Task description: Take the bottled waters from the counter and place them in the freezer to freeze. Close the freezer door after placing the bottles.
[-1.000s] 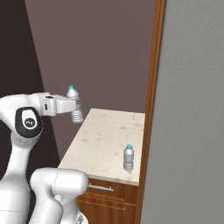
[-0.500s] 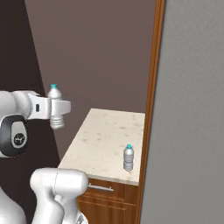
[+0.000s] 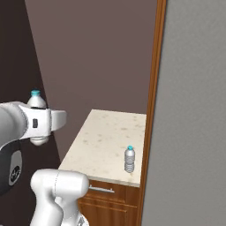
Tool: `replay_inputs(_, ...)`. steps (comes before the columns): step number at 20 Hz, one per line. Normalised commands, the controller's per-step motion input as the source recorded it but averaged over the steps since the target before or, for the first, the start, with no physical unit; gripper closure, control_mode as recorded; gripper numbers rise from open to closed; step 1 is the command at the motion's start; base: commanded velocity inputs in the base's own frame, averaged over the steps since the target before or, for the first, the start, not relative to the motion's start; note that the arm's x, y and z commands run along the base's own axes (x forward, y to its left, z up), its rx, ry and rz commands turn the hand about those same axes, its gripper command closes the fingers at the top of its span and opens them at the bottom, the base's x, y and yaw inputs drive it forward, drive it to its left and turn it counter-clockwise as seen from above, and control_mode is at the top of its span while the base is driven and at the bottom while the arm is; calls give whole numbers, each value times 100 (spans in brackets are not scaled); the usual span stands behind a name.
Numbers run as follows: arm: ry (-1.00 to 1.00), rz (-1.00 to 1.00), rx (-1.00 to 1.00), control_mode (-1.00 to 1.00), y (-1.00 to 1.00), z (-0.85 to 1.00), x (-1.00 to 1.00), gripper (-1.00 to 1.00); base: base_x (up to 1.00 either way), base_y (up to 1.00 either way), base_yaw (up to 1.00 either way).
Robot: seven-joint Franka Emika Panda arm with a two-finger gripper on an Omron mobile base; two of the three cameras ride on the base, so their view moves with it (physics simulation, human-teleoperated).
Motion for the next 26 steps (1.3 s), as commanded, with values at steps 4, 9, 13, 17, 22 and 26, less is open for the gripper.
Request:
replay_inputs(4, -14, 11, 0, -100, -14, -13, -52, 100, 0, 0, 0)
replay_inputs(9, -8, -11, 0, -100, 0, -1, -22, 100, 0, 0, 0)
replay_inputs(13, -7, -25, -3, -100, 0, -25, -1, 100, 0, 0, 0)
replay_inputs(17, -2, -19, -2, -100, 0, -28, 0, 100, 0, 0, 0)
replay_inputs(22, 0, -1, 0, -100, 0, -5, 0, 100, 0, 0, 0)
replay_inputs(26, 0, 0, 0, -100, 0, 0, 0, 100, 0, 0, 0)
